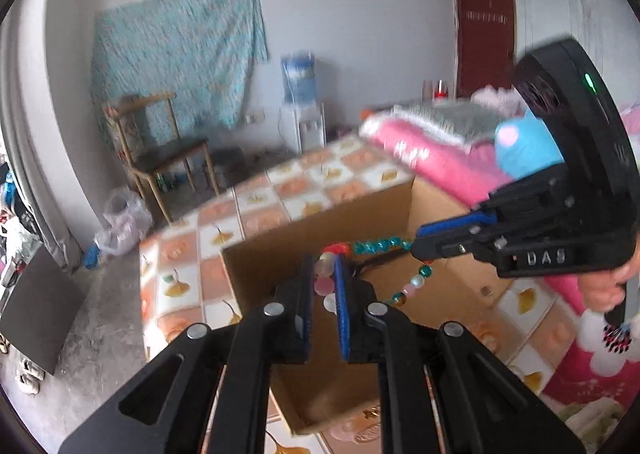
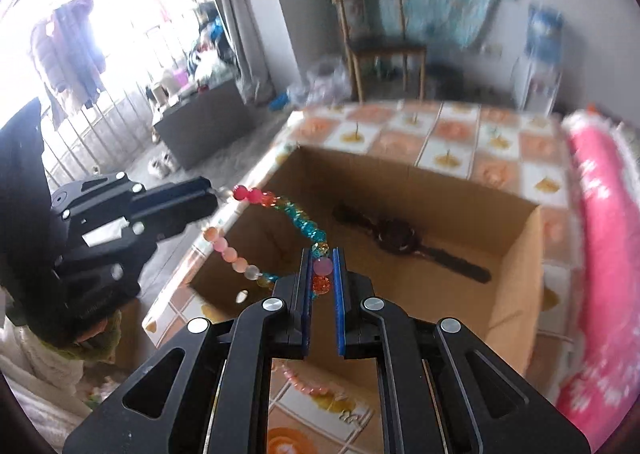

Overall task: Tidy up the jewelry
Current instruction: 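Lift the bead bracelet with the right tool and carry it over the box, then open the right tool to drop the bracelet into the box, then withdraw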

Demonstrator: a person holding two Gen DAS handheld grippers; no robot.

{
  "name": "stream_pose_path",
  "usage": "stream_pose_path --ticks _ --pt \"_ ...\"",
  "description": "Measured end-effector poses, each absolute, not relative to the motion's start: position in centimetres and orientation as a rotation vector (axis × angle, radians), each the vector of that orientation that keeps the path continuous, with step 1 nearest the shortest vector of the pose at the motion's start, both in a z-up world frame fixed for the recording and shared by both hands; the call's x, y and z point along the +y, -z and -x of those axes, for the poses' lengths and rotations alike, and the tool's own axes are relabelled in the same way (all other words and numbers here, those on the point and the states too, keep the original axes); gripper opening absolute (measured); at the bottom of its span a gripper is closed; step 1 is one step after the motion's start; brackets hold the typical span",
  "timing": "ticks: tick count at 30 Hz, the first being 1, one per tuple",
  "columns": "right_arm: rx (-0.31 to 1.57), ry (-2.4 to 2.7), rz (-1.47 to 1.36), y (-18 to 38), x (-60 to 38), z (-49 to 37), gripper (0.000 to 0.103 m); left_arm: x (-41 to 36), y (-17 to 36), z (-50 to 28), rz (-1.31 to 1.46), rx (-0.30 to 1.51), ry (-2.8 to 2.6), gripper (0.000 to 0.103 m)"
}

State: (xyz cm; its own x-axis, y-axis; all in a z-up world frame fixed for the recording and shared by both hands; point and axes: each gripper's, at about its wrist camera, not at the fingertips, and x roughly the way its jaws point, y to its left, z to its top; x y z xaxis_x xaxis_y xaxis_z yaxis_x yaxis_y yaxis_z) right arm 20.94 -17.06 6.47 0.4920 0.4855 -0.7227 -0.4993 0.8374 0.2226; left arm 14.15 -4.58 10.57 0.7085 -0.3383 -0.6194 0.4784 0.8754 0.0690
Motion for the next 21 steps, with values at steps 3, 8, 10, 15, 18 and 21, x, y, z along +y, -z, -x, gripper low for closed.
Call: stream_pose_path --ticks 3,8,10,15,18,21 --pt "1.024 -0.618 0.001 -3.2 -16.1 -25.3 0.008 -5.7 -7.7 -17.6 -0.285 0.746 0.455 0.009" --pt "1.228 -0.639 0.007 1.4 -14.2 -29.4 0.008 -7.4 -3.1 -21.5 -0.405 0.890 0.438 0.009" --pt "1.292 -0.642 0.028 2.9 -13.4 -30.8 0.008 -7.7 -1.8 -22.7 -0.443 0.941 0.431 0.009" --pt "1.391 -0.626 0.045 5.8 -12.2 -33.2 0.008 -8.3 0.1 -24.2 -0.544 1.025 0.413 0.010" --pt "1.442 -0.623 0.005 7.2 -12.2 -33.9 0.010 -8.1 0.3 -24.5 -0.557 1.027 0.400 0.010" --pt "1.451 -0.620 -0.026 7.7 -12.6 -34.0 0.017 -7.7 0.0 -24.5 -0.528 1.027 0.396 0.010"
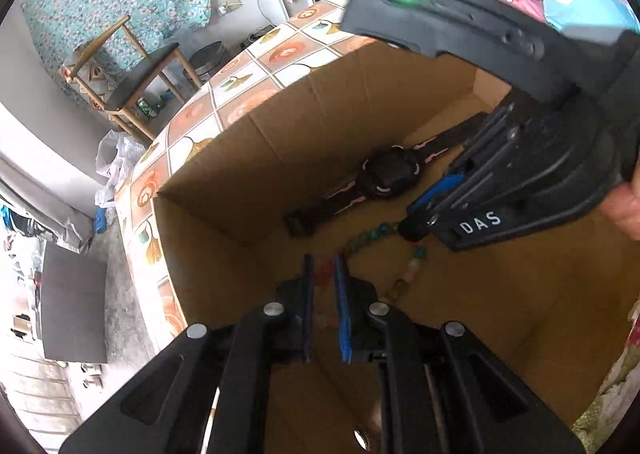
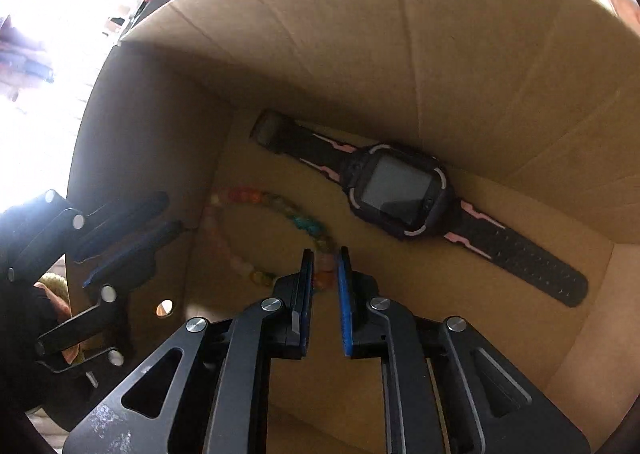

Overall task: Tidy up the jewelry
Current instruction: 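Open the right tool to drop the bracelet into the box, then withdraw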

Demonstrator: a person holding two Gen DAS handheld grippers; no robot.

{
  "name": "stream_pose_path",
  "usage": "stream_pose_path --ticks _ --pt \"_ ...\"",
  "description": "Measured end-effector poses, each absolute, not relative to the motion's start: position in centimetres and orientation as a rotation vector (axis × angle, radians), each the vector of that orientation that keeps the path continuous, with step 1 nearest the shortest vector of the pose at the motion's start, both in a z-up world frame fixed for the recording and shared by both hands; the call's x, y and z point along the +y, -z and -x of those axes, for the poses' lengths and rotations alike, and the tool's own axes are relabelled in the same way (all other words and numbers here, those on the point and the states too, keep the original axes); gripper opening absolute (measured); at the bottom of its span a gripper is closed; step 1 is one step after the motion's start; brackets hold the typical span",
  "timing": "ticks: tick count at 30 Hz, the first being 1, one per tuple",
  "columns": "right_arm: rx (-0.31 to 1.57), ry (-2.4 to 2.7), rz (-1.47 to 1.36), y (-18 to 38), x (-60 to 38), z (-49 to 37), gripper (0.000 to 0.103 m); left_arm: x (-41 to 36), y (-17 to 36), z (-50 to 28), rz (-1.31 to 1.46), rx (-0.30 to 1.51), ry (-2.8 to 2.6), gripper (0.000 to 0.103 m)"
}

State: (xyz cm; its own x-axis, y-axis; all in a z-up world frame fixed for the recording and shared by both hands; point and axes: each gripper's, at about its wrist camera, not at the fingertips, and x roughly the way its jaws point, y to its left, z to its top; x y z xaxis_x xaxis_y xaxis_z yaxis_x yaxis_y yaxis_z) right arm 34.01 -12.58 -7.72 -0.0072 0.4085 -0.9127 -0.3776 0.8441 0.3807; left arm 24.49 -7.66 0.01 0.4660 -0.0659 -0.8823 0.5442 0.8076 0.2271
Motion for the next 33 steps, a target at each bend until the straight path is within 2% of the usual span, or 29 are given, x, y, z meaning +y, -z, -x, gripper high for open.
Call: stream_pose_path --ticks 1,3,7,10,12,14,18,23,27,32,33 --pt "1.447 -0.620 -0.039 7.7 -12.8 -33.9 0.025 -7.6 -0.1 -24.5 -0.520 1.023 0.395 0.010" --pt "1.426 -0.616 -0.045 7.1 -13.3 -33.4 0.031 -7.1 -0.7 -24.2 -0.496 1.012 0.391 0.012" --pt "1.302 -0.598 -0.032 3.5 -14.5 -31.3 0.033 -5.8 -3.0 -23.2 -0.413 0.957 0.380 0.019" --pt "1.142 -0.592 -0.014 -1.0 -16.1 -27.6 0.040 -3.3 -6.3 -21.2 -0.309 0.869 0.366 0.027" --pt "1.014 -0.585 -0.002 -4.1 -17.6 -24.1 0.047 -1.0 -8.5 -18.6 -0.233 0.800 0.346 0.043" --pt "0.921 -0.565 -0.020 -6.4 -19.0 -20.1 0.052 0.5 -10.0 -16.3 -0.184 0.739 0.352 0.055" --pt "0.825 -0.623 -0.088 -7.5 -20.6 -13.7 0.062 3.4 -11.2 -10.3 -0.106 0.645 0.375 0.077" --pt "0.929 -0.590 -0.139 -2.3 -20.3 -8.2 0.065 2.3 -6.5 -5.2 -0.080 0.750 0.390 0.089" --pt "1.149 -0.396 -0.157 4.8 -19.5 -6.7 0.065 -0.5 1.1 -4.8 -0.136 0.926 0.339 0.089" --pt "1.204 -0.238 -0.106 7.9 -20.1 -5.7 0.065 -2.0 7.5 -5.0 -0.165 1.052 0.302 0.089" --pt "1.200 -0.204 -0.070 8.3 -20.0 -5.4 0.065 -2.2 7.8 -4.9 -0.181 1.020 0.294 0.093"
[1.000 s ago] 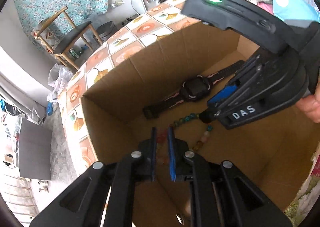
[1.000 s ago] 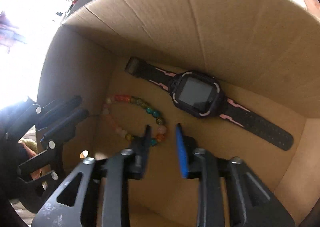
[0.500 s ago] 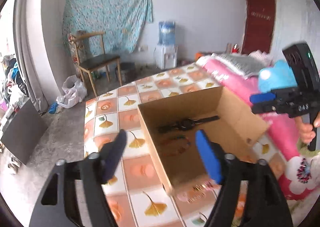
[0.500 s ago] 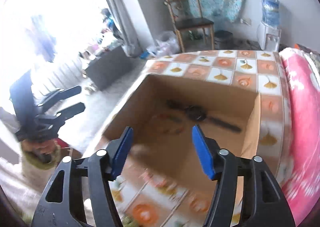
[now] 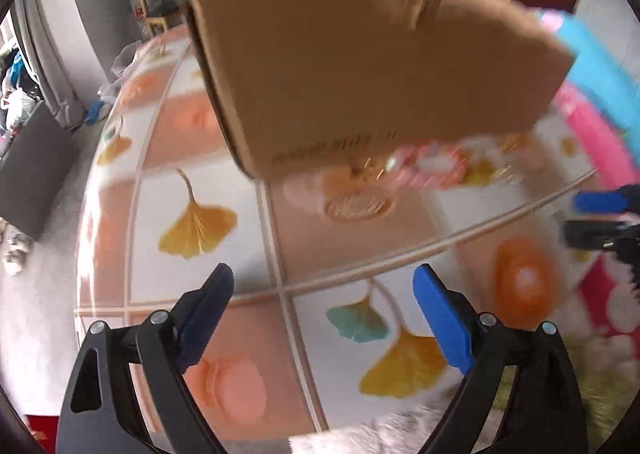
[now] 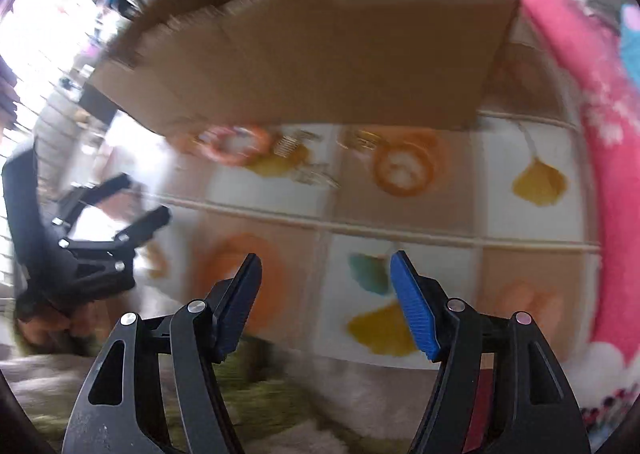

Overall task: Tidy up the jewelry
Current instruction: 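Open the right tool to drop the bracelet into the box, then withdraw, then move the right tool back toward the gold charms beside the box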

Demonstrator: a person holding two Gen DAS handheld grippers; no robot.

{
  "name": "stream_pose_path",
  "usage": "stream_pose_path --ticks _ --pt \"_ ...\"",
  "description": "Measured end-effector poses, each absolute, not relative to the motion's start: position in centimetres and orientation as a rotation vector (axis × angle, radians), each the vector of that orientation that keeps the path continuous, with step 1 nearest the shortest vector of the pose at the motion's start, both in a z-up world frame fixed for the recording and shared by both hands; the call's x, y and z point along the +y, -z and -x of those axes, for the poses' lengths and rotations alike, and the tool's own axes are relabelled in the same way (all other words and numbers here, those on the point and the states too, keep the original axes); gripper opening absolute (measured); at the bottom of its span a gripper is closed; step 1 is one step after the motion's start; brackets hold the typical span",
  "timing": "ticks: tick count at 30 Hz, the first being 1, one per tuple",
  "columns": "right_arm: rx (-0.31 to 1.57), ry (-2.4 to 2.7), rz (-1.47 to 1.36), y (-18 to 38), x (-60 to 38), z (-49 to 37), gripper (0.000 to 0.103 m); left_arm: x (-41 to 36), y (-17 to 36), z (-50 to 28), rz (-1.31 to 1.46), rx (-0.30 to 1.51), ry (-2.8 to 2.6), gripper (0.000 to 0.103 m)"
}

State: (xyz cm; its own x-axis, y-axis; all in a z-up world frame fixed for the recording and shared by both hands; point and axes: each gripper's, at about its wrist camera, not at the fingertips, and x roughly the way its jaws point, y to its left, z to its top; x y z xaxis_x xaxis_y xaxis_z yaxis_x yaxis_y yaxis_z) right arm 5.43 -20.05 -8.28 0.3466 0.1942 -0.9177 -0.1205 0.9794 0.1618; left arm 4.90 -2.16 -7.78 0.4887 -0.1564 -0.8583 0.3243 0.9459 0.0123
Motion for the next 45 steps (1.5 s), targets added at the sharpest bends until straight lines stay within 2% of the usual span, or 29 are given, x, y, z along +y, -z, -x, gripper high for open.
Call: stream_pose_path --ticks 3,8,15,18,30,35,41,44,45 --pt "1.188 -0.169 -0.012 8.9 -19.7 -5.3 0.065 -2.4 8.2 -5.1 -0.180 1.014 0.294 0.098" --pt "1.177 -0.137 0.037 10.0 -19.2 -5.8 0.066 -1.9 8.5 -5.4 -0.165 1.002 0.287 0.099" --pt "1.181 -0.133 0.050 11.3 -19.2 -5.5 0.090 -2.1 8.4 -5.3 -0.175 1.037 0.287 0.099" --pt "1.171 -0.152 0.024 11.4 -19.7 -5.6 0.095 -1.9 8.5 -5.7 -0.176 1.035 0.290 0.099" --pt "1.159 -0.180 0.024 12.0 -22.6 -7.6 0.095 -2.2 8.3 -5.8 -0.176 1.054 0.287 0.099" --pt "1.155 -0.206 0.019 13.5 -20.6 -8.4 0.095 -2.1 8.4 -5.9 -0.183 1.032 0.309 0.099" --pt "1.033 -0.236 -0.046 10.5 -21.5 -8.8 0.093 -1.7 7.1 -5.6 -0.175 0.939 0.297 0.097" --pt "0.955 -0.283 -0.096 8.8 -21.8 -9.5 0.079 -1.0 5.0 -5.9 -0.138 0.845 0.275 0.090" --pt "0.944 -0.291 -0.121 8.4 -22.1 -10.0 0.064 -0.8 4.6 -6.0 -0.131 0.826 0.266 0.086"
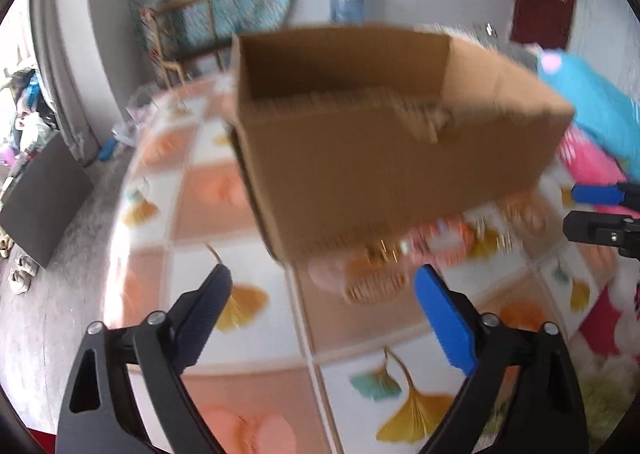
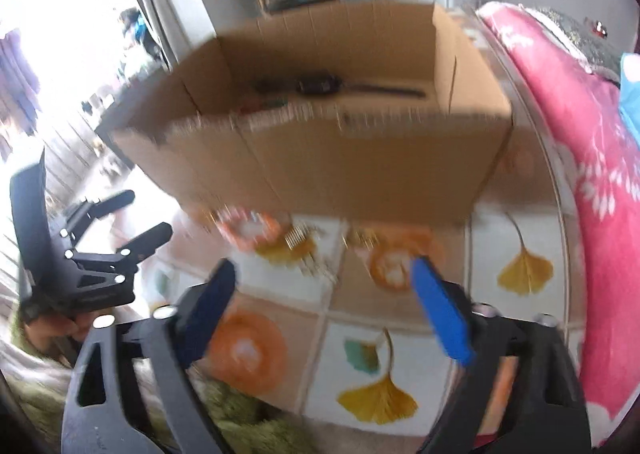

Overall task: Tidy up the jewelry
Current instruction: 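Move the right tool back toward the gold charms beside the box, then close the right tool on the small gold spring charm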

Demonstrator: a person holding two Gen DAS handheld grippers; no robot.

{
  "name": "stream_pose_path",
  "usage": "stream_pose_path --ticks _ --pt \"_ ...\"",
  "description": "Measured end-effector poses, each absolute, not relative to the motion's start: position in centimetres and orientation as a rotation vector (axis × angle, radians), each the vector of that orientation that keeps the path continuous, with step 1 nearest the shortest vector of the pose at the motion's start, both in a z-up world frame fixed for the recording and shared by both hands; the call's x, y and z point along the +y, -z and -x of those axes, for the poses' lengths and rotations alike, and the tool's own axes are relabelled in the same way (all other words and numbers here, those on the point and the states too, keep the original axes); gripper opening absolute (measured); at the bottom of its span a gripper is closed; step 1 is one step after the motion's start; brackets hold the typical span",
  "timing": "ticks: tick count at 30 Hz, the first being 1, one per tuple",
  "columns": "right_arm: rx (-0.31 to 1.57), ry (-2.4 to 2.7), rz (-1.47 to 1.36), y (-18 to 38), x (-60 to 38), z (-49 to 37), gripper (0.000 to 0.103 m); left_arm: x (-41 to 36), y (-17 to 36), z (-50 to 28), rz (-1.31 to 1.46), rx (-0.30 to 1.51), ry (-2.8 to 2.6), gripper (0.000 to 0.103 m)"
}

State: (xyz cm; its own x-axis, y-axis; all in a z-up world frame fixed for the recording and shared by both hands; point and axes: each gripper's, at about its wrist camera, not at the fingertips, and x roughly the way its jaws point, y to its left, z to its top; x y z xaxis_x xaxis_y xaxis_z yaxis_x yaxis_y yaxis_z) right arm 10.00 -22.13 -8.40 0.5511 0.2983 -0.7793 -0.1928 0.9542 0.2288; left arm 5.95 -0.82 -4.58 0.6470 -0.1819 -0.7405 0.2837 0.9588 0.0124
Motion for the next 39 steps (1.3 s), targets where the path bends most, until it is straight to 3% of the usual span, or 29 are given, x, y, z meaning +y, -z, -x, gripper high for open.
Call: stream_pose_path --ticks 1,3,7,20,23,30,39 --pt "0.945 -0.296 -0.140 8.3 -22.3 -10.6 0.052 -0.6 4.0 -6.1 -0.123 0.803 0.257 0.084" --pt "0.953 -0.316 -0.178 8.3 -22.6 -11.8 0.038 -0.3 3.3 -6.5 -0.113 0.770 0.247 0.075" --pt "0.954 -0.333 -0.201 6.7 -22.3 -12.2 0.024 -0.4 2.9 -7.2 -0.115 0.758 0.239 0.062" --pt "0.884 -0.323 -0.188 4.3 -20.9 -11.6 0.023 -0.4 2.8 -9.5 -0.096 0.735 0.212 0.061" --pt "0.867 -0.322 -0.169 3.8 -21.7 -10.3 0.027 -1.0 2.1 -8.2 -0.096 0.709 0.275 0.062" --pt "0.957 -0.418 -0.064 5.9 -20.6 -6.0 0.029 -3.6 3.0 -5.9 -0.130 0.759 0.417 0.061" --pt "0.998 -0.460 0.115 8.6 -18.5 -5.3 0.017 -7.4 3.6 -4.7 -0.200 0.780 0.531 0.056"
